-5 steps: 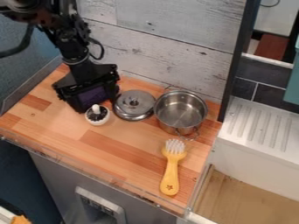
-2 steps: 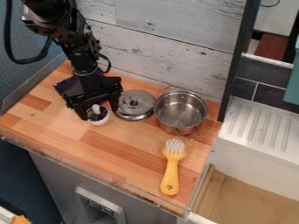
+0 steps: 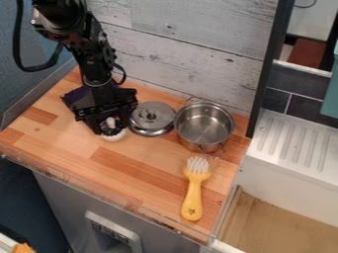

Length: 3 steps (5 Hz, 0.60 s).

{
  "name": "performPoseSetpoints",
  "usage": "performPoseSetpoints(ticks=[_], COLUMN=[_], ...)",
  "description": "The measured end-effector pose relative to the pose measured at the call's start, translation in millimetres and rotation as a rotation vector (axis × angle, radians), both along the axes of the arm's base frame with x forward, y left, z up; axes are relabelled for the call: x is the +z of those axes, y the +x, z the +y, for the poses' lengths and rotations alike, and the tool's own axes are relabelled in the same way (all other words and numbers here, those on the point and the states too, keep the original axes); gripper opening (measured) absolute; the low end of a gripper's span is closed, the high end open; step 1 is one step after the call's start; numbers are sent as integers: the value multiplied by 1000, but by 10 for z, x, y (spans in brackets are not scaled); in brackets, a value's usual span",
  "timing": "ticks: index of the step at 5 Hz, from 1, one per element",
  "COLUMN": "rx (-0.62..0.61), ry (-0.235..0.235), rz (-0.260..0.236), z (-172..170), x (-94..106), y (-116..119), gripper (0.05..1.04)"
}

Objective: Take the white object and put it bottom right corner of the desk

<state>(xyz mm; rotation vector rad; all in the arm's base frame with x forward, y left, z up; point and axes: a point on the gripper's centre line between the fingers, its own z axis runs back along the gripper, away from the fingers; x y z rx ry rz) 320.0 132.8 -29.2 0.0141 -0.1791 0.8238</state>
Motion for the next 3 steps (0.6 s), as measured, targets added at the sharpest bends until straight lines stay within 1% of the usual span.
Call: performPoseSetpoints(ticks=[1,2,3], rx=[-4,1,8], ry=[2,8,18], rz=[7,9,18], z=[-12,-2,2], x=[6,11,-2], y=[4,1,-32], gripper=[345,237,236])
